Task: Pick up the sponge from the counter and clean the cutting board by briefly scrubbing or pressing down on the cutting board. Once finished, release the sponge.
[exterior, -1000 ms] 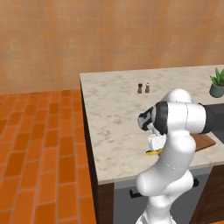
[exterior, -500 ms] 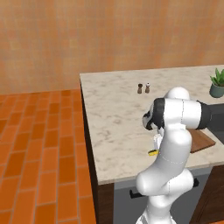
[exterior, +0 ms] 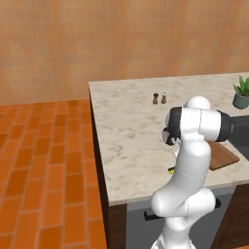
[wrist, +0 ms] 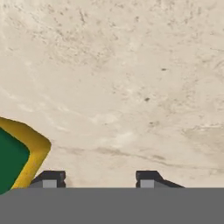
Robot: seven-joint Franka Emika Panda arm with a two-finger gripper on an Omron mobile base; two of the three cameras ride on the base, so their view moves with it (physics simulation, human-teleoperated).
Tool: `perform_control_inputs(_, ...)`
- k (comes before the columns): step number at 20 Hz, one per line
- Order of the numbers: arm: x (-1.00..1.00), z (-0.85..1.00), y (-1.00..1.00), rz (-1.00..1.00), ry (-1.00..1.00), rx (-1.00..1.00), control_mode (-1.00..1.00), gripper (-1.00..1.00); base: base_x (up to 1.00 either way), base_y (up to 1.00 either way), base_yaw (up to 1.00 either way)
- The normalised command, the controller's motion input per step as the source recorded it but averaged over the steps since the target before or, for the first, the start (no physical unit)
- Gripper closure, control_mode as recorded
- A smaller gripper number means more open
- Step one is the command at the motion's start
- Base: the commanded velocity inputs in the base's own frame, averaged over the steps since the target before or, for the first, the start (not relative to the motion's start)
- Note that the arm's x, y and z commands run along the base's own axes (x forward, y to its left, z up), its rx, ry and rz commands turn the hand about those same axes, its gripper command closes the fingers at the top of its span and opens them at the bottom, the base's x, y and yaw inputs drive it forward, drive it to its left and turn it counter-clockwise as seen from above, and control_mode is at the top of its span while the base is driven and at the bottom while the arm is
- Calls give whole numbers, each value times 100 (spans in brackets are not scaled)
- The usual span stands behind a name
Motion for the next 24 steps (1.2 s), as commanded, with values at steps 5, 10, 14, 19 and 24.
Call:
perform_control_inputs(5,-100,-100,-37,0,-20,-25,-100,-100,0,0,0)
perform_control_inputs(10,-100,0,-25,2,-27,-6,-100,-100,0,0,0)
perform_control_inputs(14,-82,100,0,5,-16,27,-100,-100,0,0,0)
perform_control_inputs(19,-32,100,2,4,-17,32,-100,-100,0,0,0)
perform_control_inputs(24,-7,100,28,4,-34,18,-100,-100,0,0,0)
